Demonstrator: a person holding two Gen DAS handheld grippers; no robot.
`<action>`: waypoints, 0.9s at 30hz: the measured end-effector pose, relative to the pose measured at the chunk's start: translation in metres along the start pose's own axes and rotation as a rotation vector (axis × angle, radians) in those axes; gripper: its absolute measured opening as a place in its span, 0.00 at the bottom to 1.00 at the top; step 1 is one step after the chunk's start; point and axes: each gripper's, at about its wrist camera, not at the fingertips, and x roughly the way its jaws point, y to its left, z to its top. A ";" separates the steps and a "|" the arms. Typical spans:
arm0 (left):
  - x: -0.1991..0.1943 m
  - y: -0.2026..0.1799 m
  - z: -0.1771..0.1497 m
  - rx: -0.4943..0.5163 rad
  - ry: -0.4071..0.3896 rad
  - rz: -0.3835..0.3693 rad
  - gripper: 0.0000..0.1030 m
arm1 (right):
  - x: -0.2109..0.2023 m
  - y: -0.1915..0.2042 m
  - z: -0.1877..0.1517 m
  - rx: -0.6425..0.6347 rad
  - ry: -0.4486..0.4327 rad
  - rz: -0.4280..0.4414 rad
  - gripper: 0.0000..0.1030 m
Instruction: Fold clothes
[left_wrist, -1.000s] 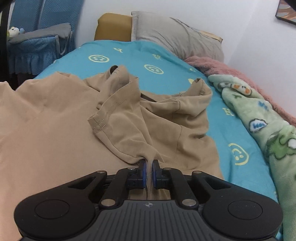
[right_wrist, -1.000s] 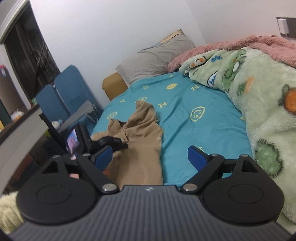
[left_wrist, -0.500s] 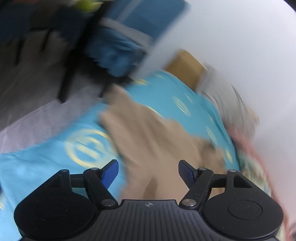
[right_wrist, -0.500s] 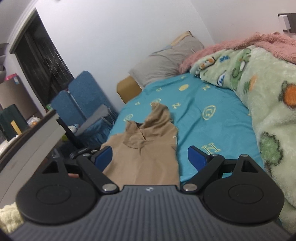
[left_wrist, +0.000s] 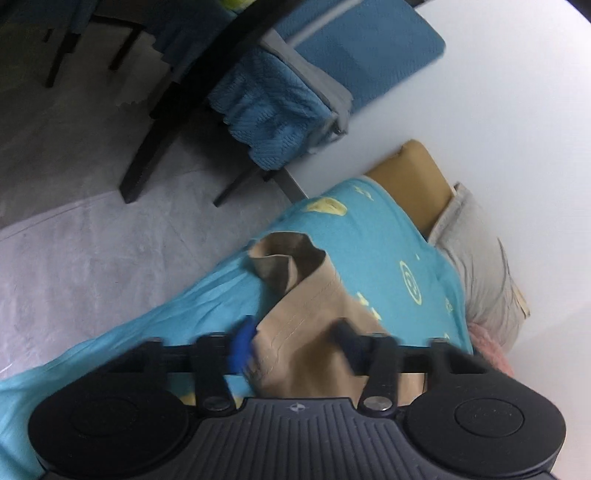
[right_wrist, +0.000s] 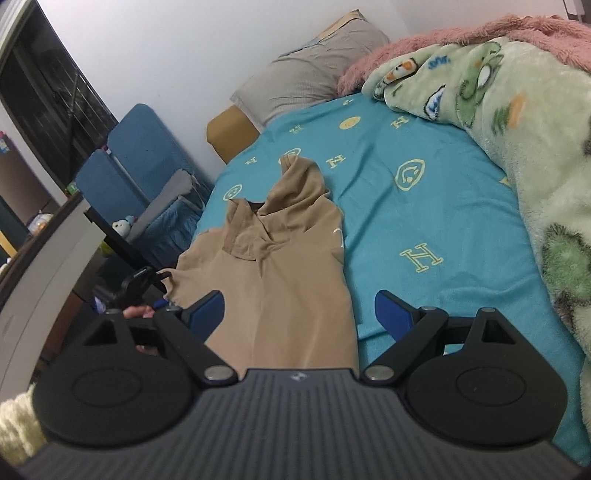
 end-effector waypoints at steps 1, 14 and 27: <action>0.004 -0.006 0.004 0.028 0.026 -0.019 0.04 | 0.000 0.000 0.000 0.003 0.000 0.001 0.87; -0.066 -0.218 -0.046 0.837 -0.098 0.009 0.04 | -0.004 -0.023 0.002 0.132 0.030 0.060 0.87; -0.036 -0.337 -0.246 1.101 0.141 -0.133 0.18 | 0.009 -0.049 -0.004 0.187 0.094 -0.027 0.87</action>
